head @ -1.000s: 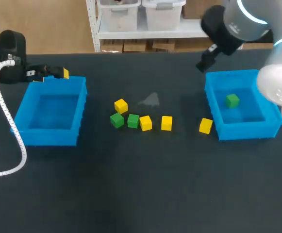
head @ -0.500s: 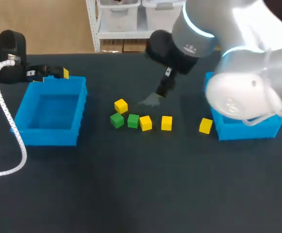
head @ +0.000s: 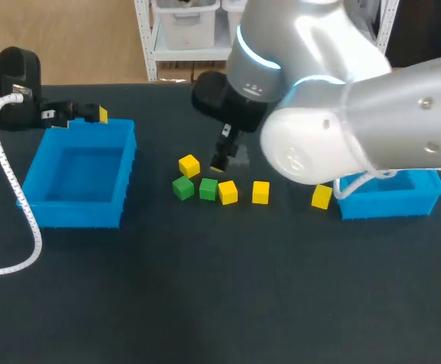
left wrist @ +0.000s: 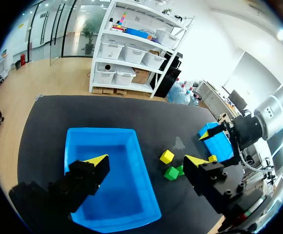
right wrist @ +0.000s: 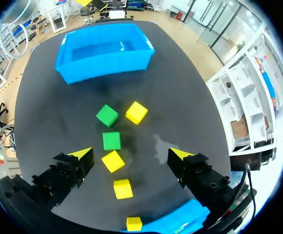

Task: Put the green cubes in the right bin and the yellow cubes in the left bin.

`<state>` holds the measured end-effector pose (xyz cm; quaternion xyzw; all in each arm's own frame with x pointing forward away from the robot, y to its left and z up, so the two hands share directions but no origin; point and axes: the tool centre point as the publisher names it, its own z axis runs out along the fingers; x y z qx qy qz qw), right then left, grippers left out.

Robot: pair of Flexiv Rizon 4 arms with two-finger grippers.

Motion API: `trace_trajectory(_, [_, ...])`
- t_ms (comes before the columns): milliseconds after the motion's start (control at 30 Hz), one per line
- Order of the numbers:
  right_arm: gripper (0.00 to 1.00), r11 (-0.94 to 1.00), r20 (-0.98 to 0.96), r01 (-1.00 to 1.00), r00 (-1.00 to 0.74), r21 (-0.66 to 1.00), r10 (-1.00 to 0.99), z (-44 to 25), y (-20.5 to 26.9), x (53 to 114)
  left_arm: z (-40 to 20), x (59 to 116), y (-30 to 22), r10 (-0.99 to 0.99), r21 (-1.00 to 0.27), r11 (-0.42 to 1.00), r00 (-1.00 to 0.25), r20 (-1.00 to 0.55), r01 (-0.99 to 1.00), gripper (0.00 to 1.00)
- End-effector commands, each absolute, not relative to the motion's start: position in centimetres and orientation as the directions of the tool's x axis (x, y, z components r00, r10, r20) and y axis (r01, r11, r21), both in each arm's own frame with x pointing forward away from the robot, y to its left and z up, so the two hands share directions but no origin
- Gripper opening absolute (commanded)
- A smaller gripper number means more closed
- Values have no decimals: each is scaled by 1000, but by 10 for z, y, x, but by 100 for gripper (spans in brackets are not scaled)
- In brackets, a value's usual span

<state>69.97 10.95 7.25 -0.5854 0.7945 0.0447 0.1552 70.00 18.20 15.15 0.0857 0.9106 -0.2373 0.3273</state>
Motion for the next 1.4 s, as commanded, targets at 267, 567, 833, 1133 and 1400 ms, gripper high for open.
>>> trace_trajectory(267, [100, 284, -257, -957, -262, -53, -930, 48, 128, 685, 150, 700, 184, 0, -382, 867, -767, -642, 320, 100])
trace_trajectory(567, [100, 302, -244, -953, -285, -33, -927, 22, 140, 684, 150, 700, 184, 0, -382, 867, -767, -642, 320, 100])
trace_trajectory(833, [100, 290, -215, -956, -277, -33, -937, 3, 146, 679, 150, 700, 184, 0, -382, 867, -767, -642, 320, 100])
trace_trajectory(1133, [22, 300, -170, -954, -290, -31, -942, -16, 132, 671, 150, 700, 184, 0, -382, 867, -767, -642, 320, 100])
trace_trajectory(1400, [0, 309, -177, -950, -295, -52, -939, -10, 126, 670, 150, 700, 184, 0, -382, 867, -767, -642, 320, 100])
